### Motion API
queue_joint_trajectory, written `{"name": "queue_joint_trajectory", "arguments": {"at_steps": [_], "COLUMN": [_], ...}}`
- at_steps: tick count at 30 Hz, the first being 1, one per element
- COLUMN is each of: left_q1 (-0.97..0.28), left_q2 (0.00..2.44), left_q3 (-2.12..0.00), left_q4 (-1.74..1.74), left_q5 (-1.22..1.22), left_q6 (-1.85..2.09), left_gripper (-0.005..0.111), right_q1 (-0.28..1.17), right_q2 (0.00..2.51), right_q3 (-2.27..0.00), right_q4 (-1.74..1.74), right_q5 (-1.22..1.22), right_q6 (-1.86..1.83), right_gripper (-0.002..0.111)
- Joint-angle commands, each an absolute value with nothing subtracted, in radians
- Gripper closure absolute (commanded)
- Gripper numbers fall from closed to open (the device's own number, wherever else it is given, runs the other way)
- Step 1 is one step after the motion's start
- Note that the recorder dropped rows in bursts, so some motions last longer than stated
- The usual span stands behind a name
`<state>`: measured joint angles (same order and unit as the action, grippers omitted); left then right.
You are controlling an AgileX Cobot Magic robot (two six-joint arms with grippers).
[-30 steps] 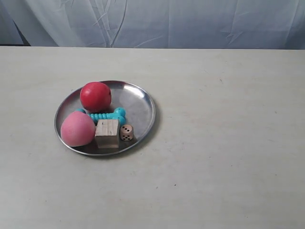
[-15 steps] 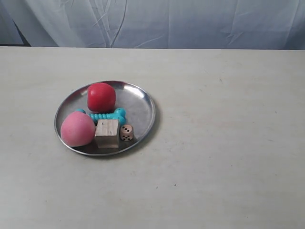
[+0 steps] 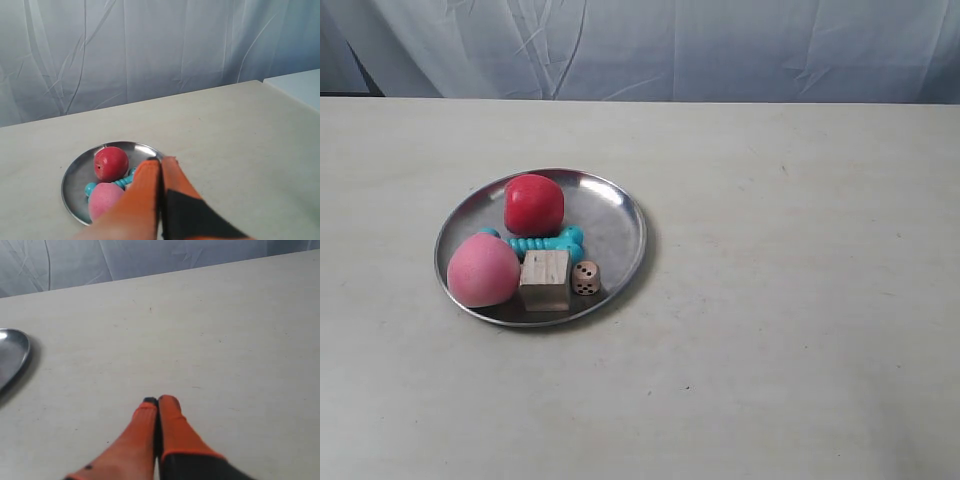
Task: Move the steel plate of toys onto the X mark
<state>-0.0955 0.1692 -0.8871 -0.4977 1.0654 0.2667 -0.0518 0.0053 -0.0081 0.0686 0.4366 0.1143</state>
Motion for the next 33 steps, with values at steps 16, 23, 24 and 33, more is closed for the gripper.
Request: {"name": "queue_joint_trajectory", "arguments": {"at_steps": [16, 23, 24, 33], "left_q1": [-0.103, -0.103, -0.103, -0.101], "left_q2": [0.162, 0.130, 0.117, 0.011], "left_q3": [-0.887, -0.868, -0.855, -0.587], "left_q4": [-0.178, -0.009, -0.006, -0.024], "left_q5": [1.029, 1.050, 1.040, 0.532], "left_q6": [0.295, 0.291, 0.291, 0.316], "left_gripper": [0.107, 0.107, 0.107, 0.107], "right_q1": [-0.057, -0.057, -0.057, -0.057], "right_q2": [0.000, 0.000, 0.000, 0.000], "right_q3": [-0.003, -0.003, -0.003, -0.003], "right_q4": [0.117, 0.117, 0.117, 0.117], "right_q5": [0.435, 0.435, 0.435, 0.432], "right_q6": [0.116, 0.116, 0.116, 0.116], "right_gripper": [0.108, 0.108, 0.108, 0.108]}}
